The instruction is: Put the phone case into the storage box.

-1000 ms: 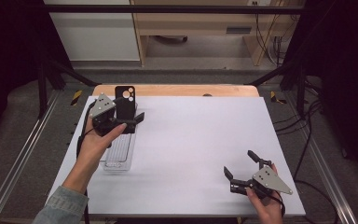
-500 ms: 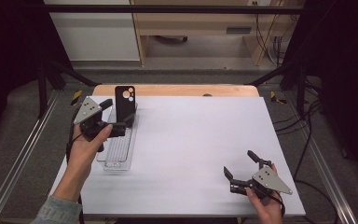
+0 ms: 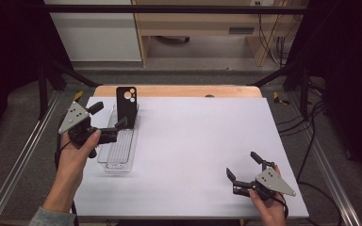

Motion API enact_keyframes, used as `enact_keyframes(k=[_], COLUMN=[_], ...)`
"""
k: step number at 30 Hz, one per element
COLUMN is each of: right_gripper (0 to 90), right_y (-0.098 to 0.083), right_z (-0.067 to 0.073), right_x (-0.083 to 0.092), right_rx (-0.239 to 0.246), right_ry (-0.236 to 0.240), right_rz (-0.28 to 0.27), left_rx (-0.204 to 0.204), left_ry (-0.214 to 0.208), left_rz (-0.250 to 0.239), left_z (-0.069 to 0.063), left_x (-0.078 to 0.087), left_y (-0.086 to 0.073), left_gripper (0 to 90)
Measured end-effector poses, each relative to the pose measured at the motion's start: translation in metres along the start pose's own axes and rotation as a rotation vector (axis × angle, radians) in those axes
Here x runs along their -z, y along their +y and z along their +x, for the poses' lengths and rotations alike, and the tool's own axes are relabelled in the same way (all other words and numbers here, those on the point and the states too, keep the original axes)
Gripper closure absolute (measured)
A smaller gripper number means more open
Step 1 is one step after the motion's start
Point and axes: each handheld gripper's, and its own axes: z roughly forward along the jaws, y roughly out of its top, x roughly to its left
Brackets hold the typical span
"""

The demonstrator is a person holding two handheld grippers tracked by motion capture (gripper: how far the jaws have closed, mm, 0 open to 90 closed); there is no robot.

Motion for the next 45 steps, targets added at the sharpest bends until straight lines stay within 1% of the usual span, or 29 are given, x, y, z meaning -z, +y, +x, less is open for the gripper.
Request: enact_keyframes(k=[3,7,11,13,16,18,24,27,29,32,34,37,40,42,43,45], right_gripper=[2.1,2.0,2.0,2.0,2.0,2.1,2.1,2.1,2.1,2.1,2.0,2.1,2.0,2.0,2.0,2.0], right_y=[0.001,0.002,0.003,0.004,0.005,0.005,0.006,0.005,0.005,0.005,0.005,0.005,0.005,0.005,0.005,0.005], right_z=[-0.002,-0.007,-0.012,-0.014,-0.015,-0.015,-0.018,-0.021,-0.021,-0.022,-0.021,-0.02,-0.02,-0.02,-0.02,-0.02], right_x=[0.001,0.003,0.004,0.005,0.006,0.006,0.005,0.005,0.006,0.006,0.006,0.005,0.005,0.005,0.005,0.005], right_rx=[-0.022,-0.033,-0.026,-0.03,-0.026,-0.024,-0.011,-0.014,-0.014,-0.012,-0.009,-0.003,0.0,-0.001,-0.002,-0.002], right_ry=[-0.003,-0.014,-0.021,-0.024,-0.028,-0.027,-0.026,-0.034,-0.035,-0.037,-0.036,-0.036,-0.037,-0.037,-0.038,-0.038], right_rz=[-0.011,-0.018,-0.017,-0.019,-0.023,-0.022,-0.013,-0.013,-0.013,-0.014,-0.013,-0.011,-0.01,-0.008,-0.007,-0.008], left_rx=[0.005,0.018,0.019,0.019,0.021,0.029,0.038,0.042,0.053,0.053,0.05,0.052,0.058,0.068,0.065,0.067], left_ry=[0.008,0.014,0.028,0.033,0.046,0.048,0.063,0.075,0.083,0.093,0.105,0.109,0.117,0.112,0.117,0.111], left_rz=[-0.024,-0.039,-0.042,-0.041,-0.05,-0.059,-0.071,-0.077,-0.088,-0.092,-0.087,-0.082,-0.09,-0.087,-0.087,-0.086], left_z=[-0.001,-0.001,-0.002,-0.001,-0.001,-0.001,-0.003,-0.002,-0.001,0.0,0.0,0.0,0.0,-0.001,-0.001,-0.002], left_x=[0.005,0.013,0.02,0.024,0.029,0.033,0.046,0.053,0.057,0.061,0.063,0.065,0.067,0.067,0.067,0.068], left_y=[0.001,0.0,-0.002,-0.003,-0.005,-0.007,-0.016,-0.02,-0.023,-0.028,-0.033,-0.039,-0.044,-0.048,-0.049,-0.053], left_gripper=[1.2,1.2,1.1,1.2,1.2,1.2,0.7,0.6,0.6,0.6,0.6,0.6,0.6,0.6,0.6,0.6])
